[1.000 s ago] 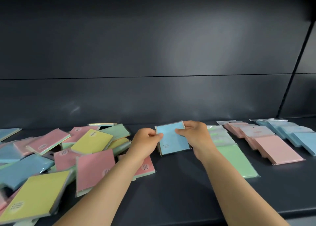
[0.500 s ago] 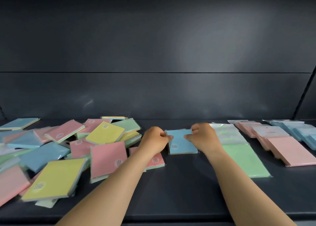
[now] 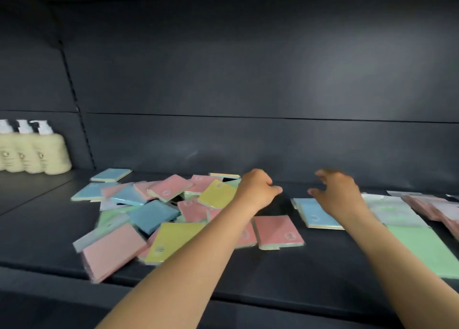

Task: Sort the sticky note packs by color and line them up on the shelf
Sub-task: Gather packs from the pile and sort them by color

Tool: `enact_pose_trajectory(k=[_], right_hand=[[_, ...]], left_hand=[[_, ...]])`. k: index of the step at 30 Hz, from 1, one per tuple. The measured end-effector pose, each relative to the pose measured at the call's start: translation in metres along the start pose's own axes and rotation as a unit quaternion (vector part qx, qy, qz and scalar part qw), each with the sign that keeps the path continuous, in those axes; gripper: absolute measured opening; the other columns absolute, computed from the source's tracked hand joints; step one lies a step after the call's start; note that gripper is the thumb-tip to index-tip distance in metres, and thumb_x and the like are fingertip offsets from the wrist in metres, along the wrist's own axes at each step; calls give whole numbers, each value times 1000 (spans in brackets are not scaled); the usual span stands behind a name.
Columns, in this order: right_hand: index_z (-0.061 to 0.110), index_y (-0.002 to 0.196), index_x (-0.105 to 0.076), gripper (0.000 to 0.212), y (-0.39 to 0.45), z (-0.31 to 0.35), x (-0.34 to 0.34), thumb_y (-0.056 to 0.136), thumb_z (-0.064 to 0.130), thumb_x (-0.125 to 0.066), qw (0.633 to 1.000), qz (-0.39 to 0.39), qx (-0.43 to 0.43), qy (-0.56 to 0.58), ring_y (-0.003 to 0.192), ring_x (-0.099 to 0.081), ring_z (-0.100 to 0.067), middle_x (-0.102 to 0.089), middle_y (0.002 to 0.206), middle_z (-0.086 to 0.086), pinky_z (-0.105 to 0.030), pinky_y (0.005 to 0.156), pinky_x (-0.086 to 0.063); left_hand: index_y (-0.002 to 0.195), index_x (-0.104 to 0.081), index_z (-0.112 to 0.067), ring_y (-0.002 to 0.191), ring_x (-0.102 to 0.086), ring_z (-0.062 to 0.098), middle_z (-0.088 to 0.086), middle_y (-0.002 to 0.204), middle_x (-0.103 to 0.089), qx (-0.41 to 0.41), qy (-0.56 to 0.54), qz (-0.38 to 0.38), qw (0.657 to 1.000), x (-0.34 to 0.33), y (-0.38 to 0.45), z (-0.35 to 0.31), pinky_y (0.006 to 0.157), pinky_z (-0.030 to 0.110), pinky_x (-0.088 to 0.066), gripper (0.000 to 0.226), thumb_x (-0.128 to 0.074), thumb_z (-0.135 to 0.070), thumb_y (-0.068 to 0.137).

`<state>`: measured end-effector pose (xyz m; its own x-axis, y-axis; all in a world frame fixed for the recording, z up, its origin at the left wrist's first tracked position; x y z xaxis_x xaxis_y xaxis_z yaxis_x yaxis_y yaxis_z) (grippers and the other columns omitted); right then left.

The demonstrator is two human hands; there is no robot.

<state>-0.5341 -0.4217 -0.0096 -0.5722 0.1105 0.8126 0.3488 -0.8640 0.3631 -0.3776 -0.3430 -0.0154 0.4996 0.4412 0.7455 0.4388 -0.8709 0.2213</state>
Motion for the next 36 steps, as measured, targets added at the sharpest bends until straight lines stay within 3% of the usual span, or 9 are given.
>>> enact_pose_trajectory(k=[4, 8, 14, 21, 25, 28, 30, 32, 36], right_hand=[[11, 125, -56, 48, -1, 73, -4, 82, 24, -72, 998, 15, 60, 21, 117, -55, -28, -58, 127, -10, -33, 95, -41], [15, 126, -56, 51, -9, 157, -24, 80, 30, -73, 991, 56, 118, 25, 120, -52, -22, -56, 128, -4, -34, 99, -41], [21, 129, -52, 52, -28, 262, -74, 81, 31, -70, 973, 155, 169, 29, 120, -49, -13, -52, 129, 1, -24, 96, -39], [23, 130, -49, 53, -44, 299, -123, 82, 30, -68, 969, 217, 114, -12, 115, -53, -16, -51, 126, 5, -24, 92, -42], [21, 131, -47, 58, -42, 290, -141, 79, 31, -69, 973, 225, 53, -22, 108, -59, -21, -52, 128, 1, -35, 93, -49], [19, 137, -41, 69, -32, 280, -150, 78, 36, -71, 972, 235, 16, -26, 106, -61, -23, -53, 130, -3, -35, 90, -50], [20, 140, -37, 75, -25, 276, -155, 77, 39, -72, 970, 242, 3, -27, 95, -62, -18, -48, 135, 1, -28, 80, -52], [22, 139, -37, 75, -21, 275, -160, 76, 40, -73, 967, 254, -13, -25, 70, -60, -10, -49, 130, 4, -20, 54, -49], [20, 119, -49, 59, -16, 274, -168, 70, 34, -78, 963, 267, -12, -42, 55, -47, -4, -53, 91, 7, -11, 29, -29]], left_hand=[[67, -43, -18, 66, -32, 19, 5, 70, -36, -4, 23, -21, 999, 83, -2, 45, 57, 26, -27, 28, -65, -26, 81], [82, -46, -20, 75, -38, 15, 2, 82, -43, 8, 47, -14, 999, 154, -6, 113, 70, 25, -31, 23, -68, -26, 80], [67, -34, -29, 78, -34, 15, 1, 87, -37, 42, 96, 32, 994, 226, -5, 217, 55, 26, -21, 38, -71, -29, 78], [63, -33, -26, 81, -37, 17, -7, 75, -35, 76, 74, 94, 990, 223, -10, 286, 58, 24, -26, 44, -71, -43, 76], [75, -48, -15, 67, -44, 13, -3, 75, -45, 72, 48, 121, 989, 207, -8, 299, 56, 24, -30, 41, -75, -46, 72], [103, -57, -10, 82, -51, 14, -1, 95, -53, 67, 31, 139, 988, 198, 1, 301, 60, 21, -34, 55, -77, -48, 69], [116, -55, -6, 85, -55, 15, 1, 100, -55, 70, 20, 160, 984, 193, 5, 302, 55, 19, -33, 69, -79, -47, 67], [118, -54, -10, 82, -54, 10, 1, 108, -58, 66, 28, 184, 980, 188, 11, 302, 57, 18, -36, 71, -81, -47, 64], [124, -47, -12, 89, -57, 15, 5, 119, -58, 84, 74, 235, 966, 184, 22, 303, 68, 24, -49, 77, -82, -43, 63]])
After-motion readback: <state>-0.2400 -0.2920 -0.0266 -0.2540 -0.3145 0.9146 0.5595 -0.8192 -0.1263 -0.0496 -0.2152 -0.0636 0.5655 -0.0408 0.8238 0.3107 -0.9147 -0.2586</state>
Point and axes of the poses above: each hand's wrist, its own y-axis towards the middle knuckle, its own x-axis out of the back of the hand, z = x × y, the point moved 8 cm from there along y, towards the middle knuckle
